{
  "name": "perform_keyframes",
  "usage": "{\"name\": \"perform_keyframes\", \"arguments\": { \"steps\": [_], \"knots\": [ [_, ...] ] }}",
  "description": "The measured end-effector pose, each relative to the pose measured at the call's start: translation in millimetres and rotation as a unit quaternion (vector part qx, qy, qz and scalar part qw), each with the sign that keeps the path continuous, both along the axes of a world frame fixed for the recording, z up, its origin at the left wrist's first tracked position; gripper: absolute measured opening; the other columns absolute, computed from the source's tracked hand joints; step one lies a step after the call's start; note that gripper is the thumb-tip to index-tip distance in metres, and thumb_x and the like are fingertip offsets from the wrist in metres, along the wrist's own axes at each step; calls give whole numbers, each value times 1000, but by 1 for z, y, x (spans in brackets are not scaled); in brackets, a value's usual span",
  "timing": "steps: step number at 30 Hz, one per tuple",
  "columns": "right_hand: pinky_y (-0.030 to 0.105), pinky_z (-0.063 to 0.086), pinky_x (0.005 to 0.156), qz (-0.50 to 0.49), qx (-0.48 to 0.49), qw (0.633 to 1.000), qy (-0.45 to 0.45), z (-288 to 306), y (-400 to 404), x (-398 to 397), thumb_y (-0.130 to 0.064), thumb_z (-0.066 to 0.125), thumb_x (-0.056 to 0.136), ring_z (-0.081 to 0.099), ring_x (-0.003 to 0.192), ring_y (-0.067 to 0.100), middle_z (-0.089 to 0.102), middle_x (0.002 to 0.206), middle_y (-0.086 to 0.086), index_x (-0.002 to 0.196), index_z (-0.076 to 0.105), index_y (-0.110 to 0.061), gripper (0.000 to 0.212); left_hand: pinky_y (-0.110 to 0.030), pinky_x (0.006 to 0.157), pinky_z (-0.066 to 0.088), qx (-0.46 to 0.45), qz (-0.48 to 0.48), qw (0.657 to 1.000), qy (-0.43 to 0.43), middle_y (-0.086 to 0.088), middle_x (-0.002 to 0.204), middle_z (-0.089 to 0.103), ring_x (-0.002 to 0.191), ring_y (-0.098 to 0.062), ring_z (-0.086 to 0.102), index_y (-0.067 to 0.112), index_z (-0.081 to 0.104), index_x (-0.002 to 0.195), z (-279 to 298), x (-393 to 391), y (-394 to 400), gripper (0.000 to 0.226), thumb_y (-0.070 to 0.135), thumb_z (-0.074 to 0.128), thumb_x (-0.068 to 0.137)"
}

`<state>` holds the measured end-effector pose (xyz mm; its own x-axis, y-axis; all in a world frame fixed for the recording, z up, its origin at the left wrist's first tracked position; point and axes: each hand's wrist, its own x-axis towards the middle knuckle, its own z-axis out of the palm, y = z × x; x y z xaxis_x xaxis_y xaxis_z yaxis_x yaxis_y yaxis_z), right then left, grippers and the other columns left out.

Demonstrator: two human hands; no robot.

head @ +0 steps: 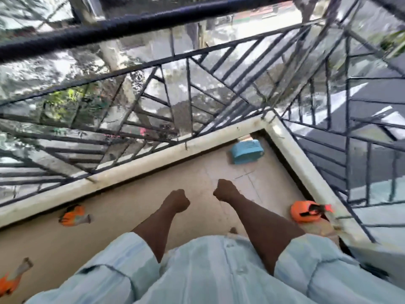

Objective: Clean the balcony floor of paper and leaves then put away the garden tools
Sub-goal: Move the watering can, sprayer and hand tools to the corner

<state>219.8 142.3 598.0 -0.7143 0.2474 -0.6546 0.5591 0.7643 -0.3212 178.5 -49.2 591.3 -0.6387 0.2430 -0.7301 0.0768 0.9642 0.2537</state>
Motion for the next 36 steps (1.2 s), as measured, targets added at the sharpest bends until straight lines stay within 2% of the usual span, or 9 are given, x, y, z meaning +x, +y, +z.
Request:
{"name": "perform_keyframes", "arguments": {
  "steps": [4,9,14,21,25,28,30,33,36],
  "knots": [
    [32,45,93,-43,20,999,-12,3,105,19,-11,48,88,55,118,31,57,128,19,122,54,0,36,-31,88,43,43,-37,998,7,-13,128,58,115,-29,54,7,58,114,3,5,106,29,21,55,89],
    [34,46,91,-68,23,997,-19,-4,192,16,-15,50,84,55,117,32,57,127,17,118,54,-3,36,-31,95,41,46,-63,997,22,-13,136,53,126,-29,48,8,53,127,8,-18,194,38,21,52,92],
    [25,34,69,-57,11,998,-23,-20,255,-21,-11,52,84,57,106,30,60,117,16,90,51,-8,7,-32,94,43,19,-51,998,23,-16,133,55,123,-30,51,7,54,125,-10,-62,242,38,23,52,91],
    [26,36,68,-86,24,994,-67,-25,352,-72,-15,53,86,52,90,22,58,117,11,112,52,-8,28,-34,93,43,16,-23,999,-20,-16,134,54,122,-33,52,4,54,123,-35,-117,324,38,27,53,92],
    [25,39,78,-98,16,991,-89,-40,407,-99,-18,57,86,54,111,26,55,125,10,126,50,-8,42,-33,93,41,34,1,999,-42,-18,130,56,121,-33,52,3,54,120,-47,-141,369,36,27,54,92],
    [23,34,65,-77,6,992,-103,-53,436,-124,-21,61,85,55,99,24,53,93,1,89,53,-12,13,-33,95,40,36,51,996,-65,-18,132,54,122,-34,51,2,53,121,-63,-156,392,35,22,53,92],
    [25,27,56,-32,-15,995,-93,-72,455,-146,-27,60,85,51,88,22,46,79,1,64,35,-20,33,-33,95,40,37,93,993,-69,-18,132,55,122,-34,51,1,54,122,-78,-168,407,34,18,53,92],
    [29,24,54,-21,-41,996,-77,-116,479,-176,-42,52,74,42,75,19,39,67,1,58,28,-22,35,-30,93,38,52,185,979,-76,-18,126,60,118,-32,54,0,57,118,-114,-184,424,42,30,49,90],
    [29,28,59,-43,-65,994,-79,-190,504,-202,-40,58,88,48,71,22,45,64,2,58,37,-18,42,-30,91,35,64,279,955,-72,-18,120,62,114,-30,55,-2,61,112,-173,-202,441,46,37,50,90]
  ]
}}
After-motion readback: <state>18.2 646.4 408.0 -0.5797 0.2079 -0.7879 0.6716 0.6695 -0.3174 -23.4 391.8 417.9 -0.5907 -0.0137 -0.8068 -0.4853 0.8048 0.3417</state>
